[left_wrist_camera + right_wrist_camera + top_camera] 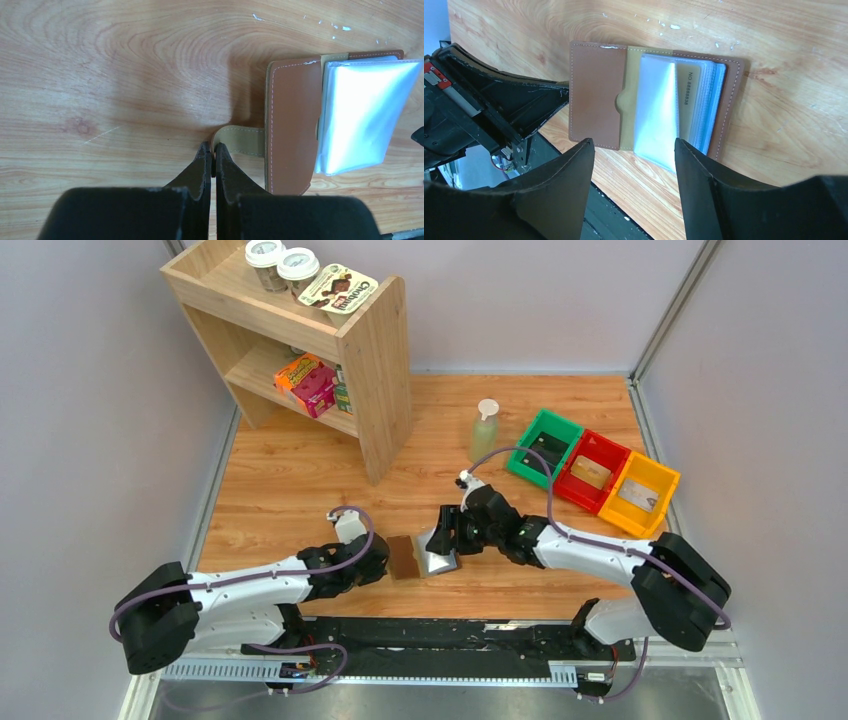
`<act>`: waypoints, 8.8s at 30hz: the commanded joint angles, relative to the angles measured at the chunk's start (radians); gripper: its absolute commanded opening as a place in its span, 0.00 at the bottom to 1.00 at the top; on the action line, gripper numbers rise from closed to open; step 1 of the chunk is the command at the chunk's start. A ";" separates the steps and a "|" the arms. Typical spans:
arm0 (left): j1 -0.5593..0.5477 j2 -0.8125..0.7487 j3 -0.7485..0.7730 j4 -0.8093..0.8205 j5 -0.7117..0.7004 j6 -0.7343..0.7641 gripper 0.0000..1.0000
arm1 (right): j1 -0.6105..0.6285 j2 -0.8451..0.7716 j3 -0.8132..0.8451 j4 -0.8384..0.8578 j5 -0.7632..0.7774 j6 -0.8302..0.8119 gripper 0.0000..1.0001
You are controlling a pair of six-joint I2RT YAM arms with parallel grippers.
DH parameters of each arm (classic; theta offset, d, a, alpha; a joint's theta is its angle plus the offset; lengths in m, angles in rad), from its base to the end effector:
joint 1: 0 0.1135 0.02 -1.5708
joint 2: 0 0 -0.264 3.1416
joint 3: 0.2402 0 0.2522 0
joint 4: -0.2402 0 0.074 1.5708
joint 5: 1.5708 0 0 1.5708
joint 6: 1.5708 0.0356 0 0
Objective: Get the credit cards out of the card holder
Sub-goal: Open the card holder at the center of the board, then remove the credit card from the card holder.
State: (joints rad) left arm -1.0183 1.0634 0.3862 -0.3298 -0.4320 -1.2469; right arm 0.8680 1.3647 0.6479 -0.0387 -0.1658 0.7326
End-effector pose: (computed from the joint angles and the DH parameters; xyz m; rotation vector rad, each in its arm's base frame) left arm 0.1056 -0.1429 0.1476 -0.4409 2.4541 -0.4209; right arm 0.1697 0.2094 0.1814 -0.2617 2.5176 0.9302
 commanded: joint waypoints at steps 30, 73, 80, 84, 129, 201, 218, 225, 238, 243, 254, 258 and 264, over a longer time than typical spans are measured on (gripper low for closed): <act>0.003 0.007 0.005 0.028 0.036 0.024 0.00 | 0.006 0.131 0.131 -0.021 0.109 -0.113 0.65; 0.004 -0.355 -0.006 -0.143 -0.011 0.032 0.30 | 0.112 0.376 0.245 0.123 -0.146 -0.007 0.63; 0.004 -0.401 0.077 -0.147 -0.013 0.038 0.30 | 0.111 0.330 0.253 0.100 -0.127 -0.028 0.63; 0.004 -0.387 0.126 -0.143 -0.014 0.063 0.31 | 0.111 0.304 0.246 0.099 -0.114 -0.035 0.62; 0.101 -0.102 0.283 0.071 0.156 0.115 0.30 | 0.106 0.258 0.108 0.279 -0.230 -0.053 0.48; 0.172 0.205 0.085 0.377 0.363 0.230 0.22 | -0.101 0.208 0.191 -0.159 -0.051 -0.223 0.22; 0.173 0.245 -0.095 0.796 0.426 0.139 0.42 | -0.100 0.232 0.119 -0.121 -0.046 -0.185 0.19; 0.173 0.320 -0.099 0.905 0.475 0.103 0.42 | -0.100 0.235 0.118 -0.124 -0.044 -0.179 0.18; 0.173 0.297 -0.124 0.994 0.466 -0.006 0.36 | -0.101 0.234 0.104 -0.122 -0.037 -0.162 0.17; 0.172 0.270 -0.139 1.019 0.449 -0.049 0.34 | -0.100 0.240 0.102 -0.124 -0.040 -0.154 0.17; 0.172 0.358 -0.159 1.199 0.467 -0.083 0.27 | -0.101 0.255 0.091 -0.102 -0.069 -0.127 0.16; 0.173 0.424 -0.162 1.287 0.483 -0.085 0.27 | -0.101 0.263 0.084 -0.093 -0.083 -0.111 0.15; 0.172 0.484 -0.165 1.386 0.484 -0.074 0.27 | -0.101 0.278 0.081 -0.086 -0.104 -0.093 0.14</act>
State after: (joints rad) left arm -0.8417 1.5154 0.2047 0.8345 0.0219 -1.3090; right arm 0.7460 1.5898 0.7597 -0.1146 -0.2283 0.6132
